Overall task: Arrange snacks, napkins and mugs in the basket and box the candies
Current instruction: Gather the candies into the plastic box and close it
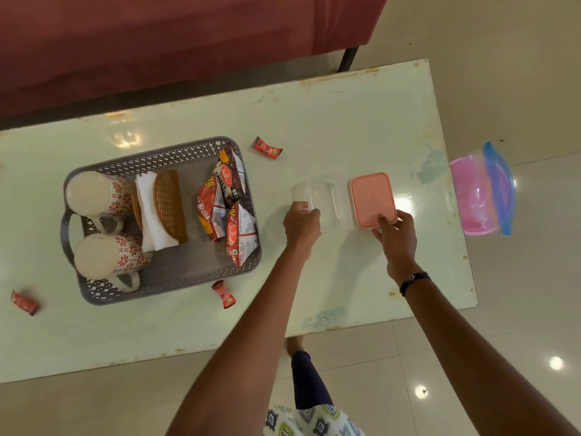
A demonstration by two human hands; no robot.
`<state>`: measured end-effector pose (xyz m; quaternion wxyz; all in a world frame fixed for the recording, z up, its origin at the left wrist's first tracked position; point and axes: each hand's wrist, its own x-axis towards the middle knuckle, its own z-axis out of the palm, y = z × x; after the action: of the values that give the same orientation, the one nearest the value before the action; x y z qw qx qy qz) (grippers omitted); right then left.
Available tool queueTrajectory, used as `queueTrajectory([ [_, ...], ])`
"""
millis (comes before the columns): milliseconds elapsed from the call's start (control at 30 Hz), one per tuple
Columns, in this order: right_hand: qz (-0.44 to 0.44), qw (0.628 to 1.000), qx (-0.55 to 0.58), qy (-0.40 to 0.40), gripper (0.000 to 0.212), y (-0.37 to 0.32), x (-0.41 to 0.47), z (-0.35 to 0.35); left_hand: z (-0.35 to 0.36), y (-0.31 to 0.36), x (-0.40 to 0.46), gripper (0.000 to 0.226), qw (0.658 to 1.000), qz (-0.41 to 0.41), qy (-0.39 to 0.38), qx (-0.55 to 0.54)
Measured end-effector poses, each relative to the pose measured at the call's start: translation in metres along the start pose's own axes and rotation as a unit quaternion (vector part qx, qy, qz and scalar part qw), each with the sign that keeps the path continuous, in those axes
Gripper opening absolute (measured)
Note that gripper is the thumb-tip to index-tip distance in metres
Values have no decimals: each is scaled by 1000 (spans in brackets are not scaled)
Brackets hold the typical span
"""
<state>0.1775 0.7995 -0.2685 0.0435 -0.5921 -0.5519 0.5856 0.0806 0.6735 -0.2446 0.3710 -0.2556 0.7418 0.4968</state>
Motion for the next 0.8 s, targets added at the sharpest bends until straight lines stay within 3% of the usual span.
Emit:
queueTrajectory([
  [233,-75,984,-157,41,37,5,4,4,-6,4,1,38,1000,1,-2,26],
  [367,-222,946,-222,77,39,-10,-11,18,-16,4,-8,39,987,121,37,95],
  [467,-344,907,-240,25,38,-39,-25,49,-29,9,-21,34,963,241,77,91],
  [567,-416,861,-283,-80,34,-65,-31,99,-50,21,-27,29,944,306,111,60],
  [700,-455,767,-419,-171,44,-74,-14,166,-78,36,-23,25,941,315,123,7],
  [800,-452,732,-475,-186,54,-76,3,197,-96,36,-16,21,943,307,129,-15],
])
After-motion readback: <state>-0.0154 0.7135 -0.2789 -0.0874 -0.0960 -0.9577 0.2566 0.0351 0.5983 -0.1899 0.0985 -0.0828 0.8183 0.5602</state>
